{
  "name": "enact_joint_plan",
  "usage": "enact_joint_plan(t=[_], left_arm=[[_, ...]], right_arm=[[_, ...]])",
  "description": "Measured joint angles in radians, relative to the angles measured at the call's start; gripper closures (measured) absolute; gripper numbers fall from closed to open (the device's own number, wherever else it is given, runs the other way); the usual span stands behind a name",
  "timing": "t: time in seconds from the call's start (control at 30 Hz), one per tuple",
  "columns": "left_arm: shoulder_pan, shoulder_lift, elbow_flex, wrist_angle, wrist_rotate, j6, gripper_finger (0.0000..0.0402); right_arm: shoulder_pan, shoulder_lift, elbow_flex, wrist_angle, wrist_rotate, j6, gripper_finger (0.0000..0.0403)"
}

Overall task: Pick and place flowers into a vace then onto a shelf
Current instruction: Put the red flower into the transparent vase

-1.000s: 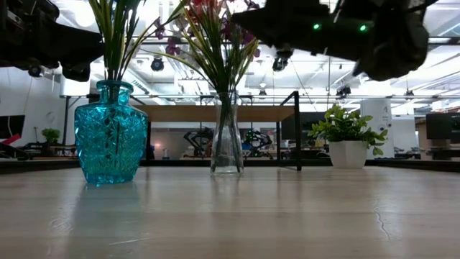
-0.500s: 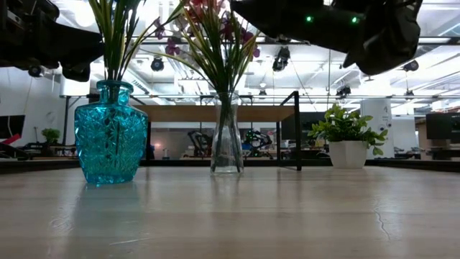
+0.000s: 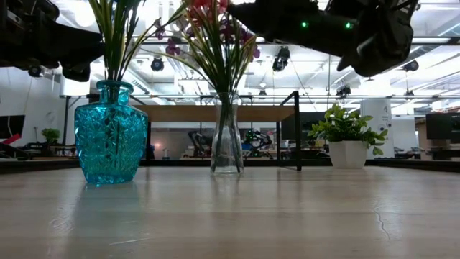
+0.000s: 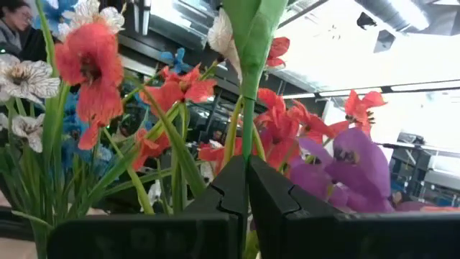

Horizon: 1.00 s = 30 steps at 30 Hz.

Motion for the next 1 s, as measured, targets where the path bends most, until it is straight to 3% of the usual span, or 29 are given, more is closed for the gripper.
enact_joint_plan(t=[1.0], left_arm=[[0.000, 0.000, 0.000, 0.000, 0.000, 0.000, 0.0267]], right_arm=[[-0.005, 0.000, -0.015, -0.323, -0.006, 0.192, 0.0394]])
